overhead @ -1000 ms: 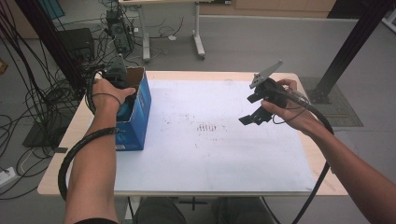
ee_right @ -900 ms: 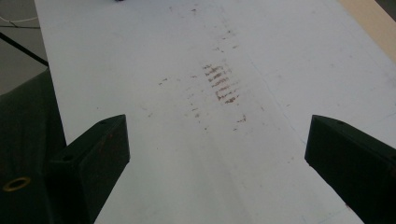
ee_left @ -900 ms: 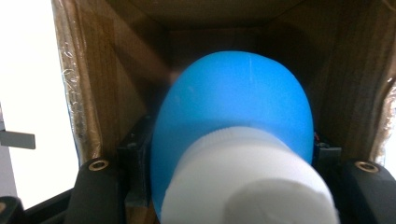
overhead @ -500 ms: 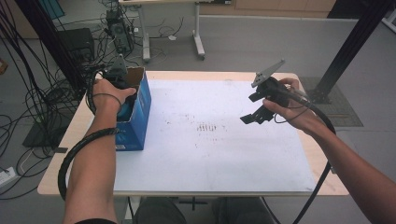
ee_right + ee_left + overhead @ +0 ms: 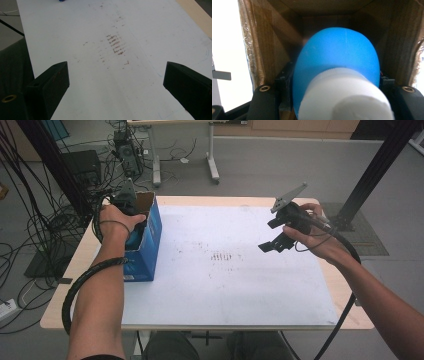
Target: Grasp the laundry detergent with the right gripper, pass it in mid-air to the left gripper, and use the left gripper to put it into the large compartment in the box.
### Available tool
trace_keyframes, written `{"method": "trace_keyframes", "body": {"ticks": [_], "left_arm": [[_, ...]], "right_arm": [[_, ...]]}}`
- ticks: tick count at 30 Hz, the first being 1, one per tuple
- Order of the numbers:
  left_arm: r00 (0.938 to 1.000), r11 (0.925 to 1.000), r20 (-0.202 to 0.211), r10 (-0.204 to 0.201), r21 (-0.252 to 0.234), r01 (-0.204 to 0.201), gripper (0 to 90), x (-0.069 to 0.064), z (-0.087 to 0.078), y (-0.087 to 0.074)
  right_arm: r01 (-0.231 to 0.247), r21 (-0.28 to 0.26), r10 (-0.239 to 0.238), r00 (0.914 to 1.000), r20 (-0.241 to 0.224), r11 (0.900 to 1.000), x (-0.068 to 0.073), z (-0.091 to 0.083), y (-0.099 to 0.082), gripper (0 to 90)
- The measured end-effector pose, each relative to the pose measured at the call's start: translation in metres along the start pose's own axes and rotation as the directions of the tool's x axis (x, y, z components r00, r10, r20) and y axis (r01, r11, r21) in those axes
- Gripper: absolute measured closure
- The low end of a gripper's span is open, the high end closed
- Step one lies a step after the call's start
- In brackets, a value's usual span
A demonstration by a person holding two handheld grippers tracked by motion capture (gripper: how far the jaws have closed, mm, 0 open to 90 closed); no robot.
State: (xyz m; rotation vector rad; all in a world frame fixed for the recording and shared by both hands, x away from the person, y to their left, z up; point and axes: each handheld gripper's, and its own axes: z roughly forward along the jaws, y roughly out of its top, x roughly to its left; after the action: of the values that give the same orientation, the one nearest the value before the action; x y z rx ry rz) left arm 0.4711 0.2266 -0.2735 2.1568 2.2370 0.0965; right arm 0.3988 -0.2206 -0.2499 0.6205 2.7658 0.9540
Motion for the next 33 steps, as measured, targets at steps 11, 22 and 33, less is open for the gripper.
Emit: {"method": "trace_keyframes", "body": {"ticks": [11,22,33], "left_arm": [[1.0000,1.0000,0.006,-0.004,-0.003,0.004,36.2,0.0019,0.0000,0.0002],[1.0000,1.0000,0.006,-0.003,-0.004,0.003,36.2,0.0018,0.0000,-0.0004],[1.0000,1.0000,0.001,-0.001,-0.002,0.001,36.2,0.0001,0.0000,-0.0001]], "right_arm": [[0.002,0.011,-0.002,1.0000,0.003,0.9999,-0.0006,-0.0001,0.0002,6.7],[0.003,0.013,-0.003,1.0000,0.005,0.9999,-0.0005,0.0000,0.0005,6.7],[-0.001,0.010,0.001,1.0000,0.006,1.0000,-0.0017,-0.0007,-0.0019,6.7]]}}
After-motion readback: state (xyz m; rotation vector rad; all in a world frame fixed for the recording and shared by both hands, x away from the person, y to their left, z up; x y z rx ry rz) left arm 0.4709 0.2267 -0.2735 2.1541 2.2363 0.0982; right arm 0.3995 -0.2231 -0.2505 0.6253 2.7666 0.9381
